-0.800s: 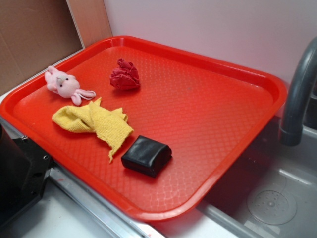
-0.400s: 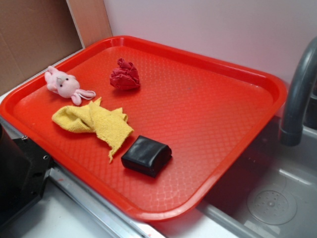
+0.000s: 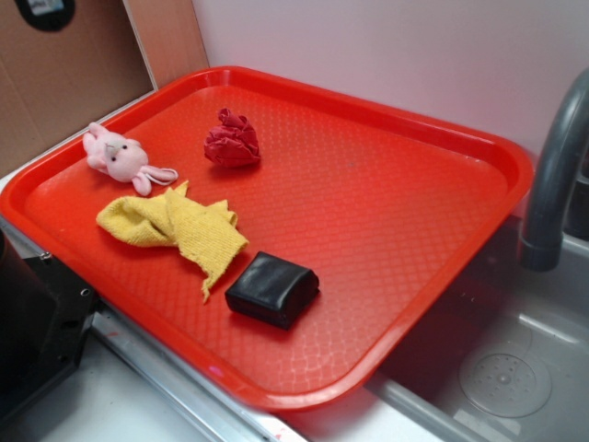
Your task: Grab the black box.
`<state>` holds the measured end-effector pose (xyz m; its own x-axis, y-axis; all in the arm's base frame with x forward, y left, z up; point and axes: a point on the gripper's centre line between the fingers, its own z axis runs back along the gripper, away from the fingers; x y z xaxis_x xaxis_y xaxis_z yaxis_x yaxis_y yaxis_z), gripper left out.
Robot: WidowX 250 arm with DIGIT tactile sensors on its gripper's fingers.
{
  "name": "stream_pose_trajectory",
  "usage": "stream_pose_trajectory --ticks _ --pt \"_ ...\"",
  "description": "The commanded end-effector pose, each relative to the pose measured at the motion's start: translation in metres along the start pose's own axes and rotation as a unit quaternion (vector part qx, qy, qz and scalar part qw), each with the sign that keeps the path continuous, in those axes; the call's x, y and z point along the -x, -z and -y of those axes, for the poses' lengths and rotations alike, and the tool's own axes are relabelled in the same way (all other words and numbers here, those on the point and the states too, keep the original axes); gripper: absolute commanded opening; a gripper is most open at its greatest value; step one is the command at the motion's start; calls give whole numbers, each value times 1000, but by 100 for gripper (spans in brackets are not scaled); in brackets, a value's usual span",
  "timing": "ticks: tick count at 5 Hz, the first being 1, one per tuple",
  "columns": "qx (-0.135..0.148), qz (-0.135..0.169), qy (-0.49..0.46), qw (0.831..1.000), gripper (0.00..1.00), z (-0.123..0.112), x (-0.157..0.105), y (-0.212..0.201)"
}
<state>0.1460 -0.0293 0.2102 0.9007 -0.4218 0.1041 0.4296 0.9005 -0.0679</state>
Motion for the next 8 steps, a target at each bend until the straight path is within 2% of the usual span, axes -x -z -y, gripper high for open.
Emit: stream_pose_trajectory --ticks 1,3,4,5,7,8 --pt "30 23 220 975 100 16 -28 36" --pt "13 20 307 951 100 40 -31 69" --pt "-11 7 319 948 100 48 -31 88" --pt "-20 -2 338 941 100 54 -36 111" --pt "-32 -14 365 930 100 62 -46 147" --pt "-30 -18 386 922 100 66 -46 161"
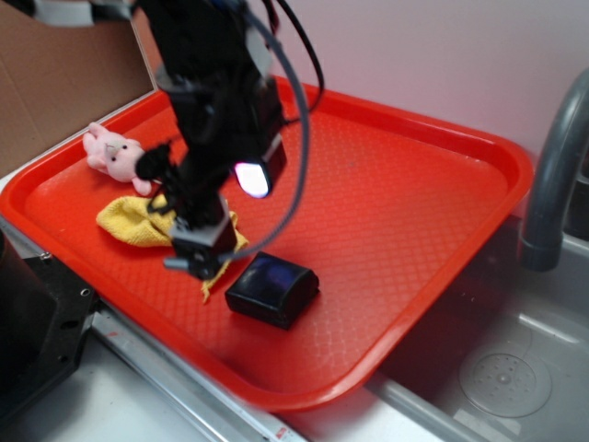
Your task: Grab the black box.
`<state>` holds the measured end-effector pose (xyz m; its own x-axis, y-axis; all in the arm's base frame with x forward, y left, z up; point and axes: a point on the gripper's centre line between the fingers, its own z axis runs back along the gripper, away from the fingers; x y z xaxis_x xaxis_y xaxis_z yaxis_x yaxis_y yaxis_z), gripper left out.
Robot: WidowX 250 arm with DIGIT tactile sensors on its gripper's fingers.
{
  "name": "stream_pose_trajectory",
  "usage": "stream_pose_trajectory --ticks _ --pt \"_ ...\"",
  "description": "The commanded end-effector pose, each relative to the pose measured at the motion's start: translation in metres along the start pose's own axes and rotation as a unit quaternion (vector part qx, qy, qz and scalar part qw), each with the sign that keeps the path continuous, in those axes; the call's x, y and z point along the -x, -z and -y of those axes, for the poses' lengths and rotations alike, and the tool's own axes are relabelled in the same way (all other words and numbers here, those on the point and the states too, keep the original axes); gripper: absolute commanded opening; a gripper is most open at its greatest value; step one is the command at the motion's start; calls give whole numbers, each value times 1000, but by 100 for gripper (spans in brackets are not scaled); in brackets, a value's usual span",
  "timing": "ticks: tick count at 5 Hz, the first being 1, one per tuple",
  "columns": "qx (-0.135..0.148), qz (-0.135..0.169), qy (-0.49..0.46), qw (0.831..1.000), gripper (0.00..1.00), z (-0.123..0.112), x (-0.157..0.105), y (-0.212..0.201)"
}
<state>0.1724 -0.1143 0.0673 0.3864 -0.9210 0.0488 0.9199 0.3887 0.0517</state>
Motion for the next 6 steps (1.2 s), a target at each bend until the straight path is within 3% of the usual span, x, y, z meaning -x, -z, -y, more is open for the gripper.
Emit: stream_pose_trajectory --ticks 1,6 --pt "-10 4 46 999 100 15 -11 15" --pt "8 -16 54 998 100 22 -22 46"
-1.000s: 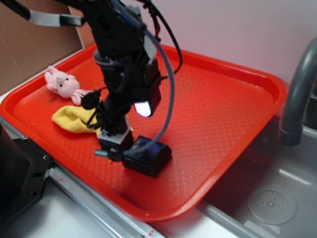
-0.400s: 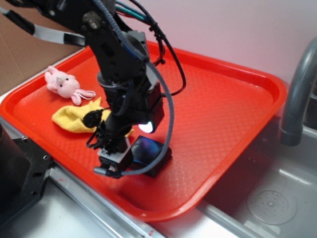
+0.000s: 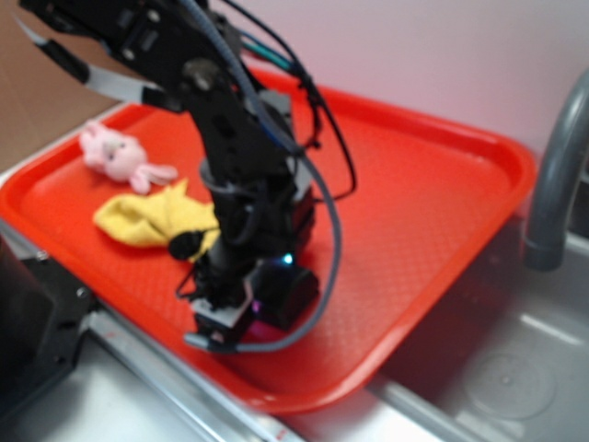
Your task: Grab the black box.
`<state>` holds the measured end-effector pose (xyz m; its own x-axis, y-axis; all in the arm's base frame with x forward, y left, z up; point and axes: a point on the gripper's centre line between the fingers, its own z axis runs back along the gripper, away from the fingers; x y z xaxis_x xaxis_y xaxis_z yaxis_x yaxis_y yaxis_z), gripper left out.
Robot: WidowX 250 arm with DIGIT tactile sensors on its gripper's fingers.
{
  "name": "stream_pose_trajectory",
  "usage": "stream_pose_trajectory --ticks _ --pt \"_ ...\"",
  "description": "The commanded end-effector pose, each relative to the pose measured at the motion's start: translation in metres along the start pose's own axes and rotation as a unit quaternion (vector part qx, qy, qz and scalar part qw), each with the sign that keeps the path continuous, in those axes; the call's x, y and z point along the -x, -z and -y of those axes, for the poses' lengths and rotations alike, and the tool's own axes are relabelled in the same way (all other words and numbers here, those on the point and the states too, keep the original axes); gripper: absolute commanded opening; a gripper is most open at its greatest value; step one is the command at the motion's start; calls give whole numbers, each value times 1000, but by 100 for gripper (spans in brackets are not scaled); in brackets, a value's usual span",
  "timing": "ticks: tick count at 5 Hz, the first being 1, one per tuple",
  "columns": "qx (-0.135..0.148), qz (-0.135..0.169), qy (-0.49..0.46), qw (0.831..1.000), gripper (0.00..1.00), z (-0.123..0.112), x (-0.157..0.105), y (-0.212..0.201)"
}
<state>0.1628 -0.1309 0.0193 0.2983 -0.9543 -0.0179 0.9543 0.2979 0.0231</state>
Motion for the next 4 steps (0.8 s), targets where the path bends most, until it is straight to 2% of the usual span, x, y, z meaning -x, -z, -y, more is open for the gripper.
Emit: stream_pose_trajectory --ticks 1,2,3,4 --pt "5 11 4 1000 100 -1 -15 5" --pt "-10 24 -44 999 0 -7 -3 -16" --pt "-3 26 -168 985 0 -15 10 -36" --pt "10 21 -290 957 0 -38 30 -69"
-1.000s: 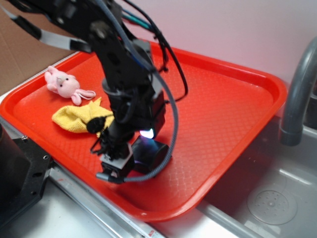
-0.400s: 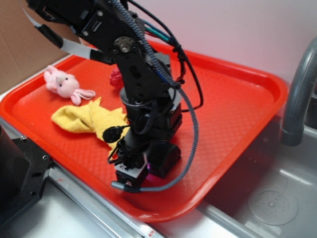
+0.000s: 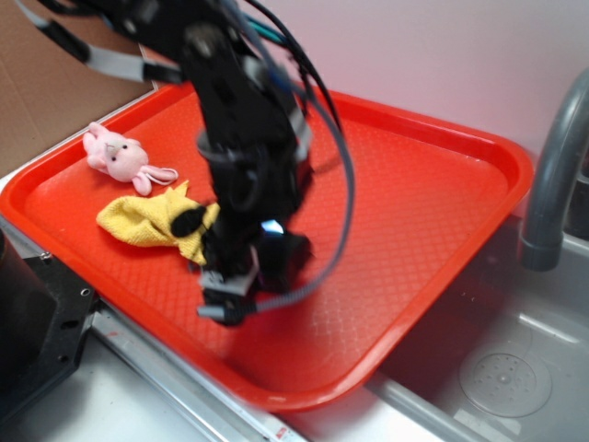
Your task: Grab the black box.
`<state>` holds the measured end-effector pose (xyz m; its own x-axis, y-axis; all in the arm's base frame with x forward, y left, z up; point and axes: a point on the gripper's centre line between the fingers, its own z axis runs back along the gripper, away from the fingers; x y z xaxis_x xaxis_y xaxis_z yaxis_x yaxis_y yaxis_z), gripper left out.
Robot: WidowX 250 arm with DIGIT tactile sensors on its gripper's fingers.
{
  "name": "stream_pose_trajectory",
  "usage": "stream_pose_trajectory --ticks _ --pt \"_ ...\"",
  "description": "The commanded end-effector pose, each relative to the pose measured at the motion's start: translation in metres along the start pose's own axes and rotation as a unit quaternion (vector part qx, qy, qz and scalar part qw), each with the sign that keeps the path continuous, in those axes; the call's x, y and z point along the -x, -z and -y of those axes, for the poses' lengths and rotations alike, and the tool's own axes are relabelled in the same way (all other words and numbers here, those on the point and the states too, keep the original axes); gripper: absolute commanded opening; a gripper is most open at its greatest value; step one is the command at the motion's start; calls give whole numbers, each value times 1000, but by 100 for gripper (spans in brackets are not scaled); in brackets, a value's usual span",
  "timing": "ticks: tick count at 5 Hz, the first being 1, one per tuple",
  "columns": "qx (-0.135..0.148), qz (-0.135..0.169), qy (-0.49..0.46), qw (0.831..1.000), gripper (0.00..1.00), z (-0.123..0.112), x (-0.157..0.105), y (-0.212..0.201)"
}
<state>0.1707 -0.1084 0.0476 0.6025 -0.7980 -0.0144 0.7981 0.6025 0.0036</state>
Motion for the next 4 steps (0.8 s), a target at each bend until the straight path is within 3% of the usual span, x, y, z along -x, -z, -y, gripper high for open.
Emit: stream_pose_trajectory --ticks 1,2,4 --pt "-5 36 -244 969 0 -41 15 -73" --pt "-23 36 -363 931 0 -45 37 -99" --pt "-1 42 -574 818 0 -45 84 -142"
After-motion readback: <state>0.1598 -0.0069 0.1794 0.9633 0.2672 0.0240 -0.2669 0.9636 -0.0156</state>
